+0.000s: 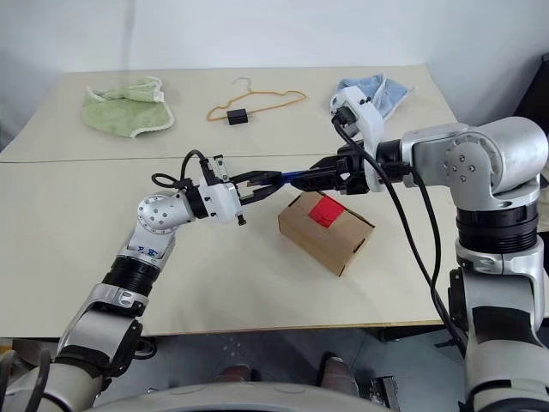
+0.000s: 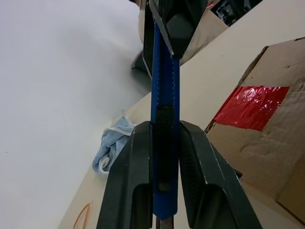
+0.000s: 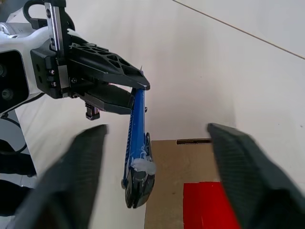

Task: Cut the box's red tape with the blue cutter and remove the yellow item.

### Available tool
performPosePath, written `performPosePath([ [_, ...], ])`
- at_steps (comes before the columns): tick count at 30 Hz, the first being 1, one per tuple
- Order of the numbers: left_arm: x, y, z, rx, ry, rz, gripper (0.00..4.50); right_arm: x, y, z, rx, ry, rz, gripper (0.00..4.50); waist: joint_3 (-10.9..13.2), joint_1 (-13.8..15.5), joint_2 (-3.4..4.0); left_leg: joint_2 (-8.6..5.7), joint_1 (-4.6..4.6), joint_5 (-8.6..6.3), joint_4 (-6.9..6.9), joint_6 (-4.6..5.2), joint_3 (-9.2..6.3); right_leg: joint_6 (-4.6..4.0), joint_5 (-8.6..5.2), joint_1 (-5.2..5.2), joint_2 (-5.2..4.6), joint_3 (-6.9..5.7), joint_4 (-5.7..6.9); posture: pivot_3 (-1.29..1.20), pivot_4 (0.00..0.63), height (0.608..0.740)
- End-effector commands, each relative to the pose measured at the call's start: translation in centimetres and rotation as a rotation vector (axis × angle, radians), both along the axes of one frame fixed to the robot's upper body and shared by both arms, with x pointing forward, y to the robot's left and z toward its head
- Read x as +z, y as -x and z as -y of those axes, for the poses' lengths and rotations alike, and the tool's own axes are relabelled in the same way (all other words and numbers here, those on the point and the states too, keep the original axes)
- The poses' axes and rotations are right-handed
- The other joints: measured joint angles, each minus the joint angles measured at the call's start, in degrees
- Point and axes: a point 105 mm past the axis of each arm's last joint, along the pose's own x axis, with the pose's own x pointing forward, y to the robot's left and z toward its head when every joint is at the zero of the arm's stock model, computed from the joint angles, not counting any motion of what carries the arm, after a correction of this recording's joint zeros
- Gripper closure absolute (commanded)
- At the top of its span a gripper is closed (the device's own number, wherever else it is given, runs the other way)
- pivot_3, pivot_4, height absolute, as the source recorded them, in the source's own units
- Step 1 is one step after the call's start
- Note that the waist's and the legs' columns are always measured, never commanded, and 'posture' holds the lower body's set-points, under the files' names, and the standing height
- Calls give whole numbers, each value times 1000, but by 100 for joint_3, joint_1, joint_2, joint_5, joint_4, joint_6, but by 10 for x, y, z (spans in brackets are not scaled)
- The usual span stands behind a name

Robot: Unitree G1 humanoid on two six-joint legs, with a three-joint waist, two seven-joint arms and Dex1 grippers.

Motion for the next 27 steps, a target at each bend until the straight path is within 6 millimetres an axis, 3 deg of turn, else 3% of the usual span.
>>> performPosePath([
  [1,10,3,1,-5,30,42,4047,12,4,-1,12,-6,53,2740,0,-2,0,0,0,0,0,0,0,0,0,0,0,0,0,0,150,740],
  [6,10,2,1,-1,33,39,4047,11,4,0,15,-4,52,4349,0,0,0,0,0,0,2,0,0,0,0,0,0,0,2,0,150,740],
  [12,5,-4,0,33,35,-33,4047,20,7,-1,27,-22,82,4345,0,0,0,0,0,0,3,0,0,0,0,0,0,0,4,0,150,740],
  [13,4,-7,-1,49,48,-68,3512,22,7,-1,26,-26,90,4345,0,1,0,0,0,0,3,0,0,0,0,0,0,1,5,0,150,740],
  [16,0,-14,-4,80,57,-214,2848,29,7,2,6,-35,119,4345,0,-6,0,0,1,0,4,0,0,0,0,0,0,1,6,0,150,740],
  [19,-2,-15,-10,88,71,-327,1912,35,5,8,-28,-46,147,4345,0,-11,0,0,1,0,4,0,0,0,0,0,0,2,7,0,150,740],
  [25,8,-19,-45,118,220,-527,34,44,3,25,-116,-73,195,4346,0,-21,0,0,3,0,4,0,0,0,0,-1,0,4,9,0,150,740],
  [27,10,-23,-65,155,271,-638,0,48,5,32,-145,-88,207,4346,0,-26,0,0,3,0,4,0,0,0,0,-1,0,4,11,0,150,740],
])
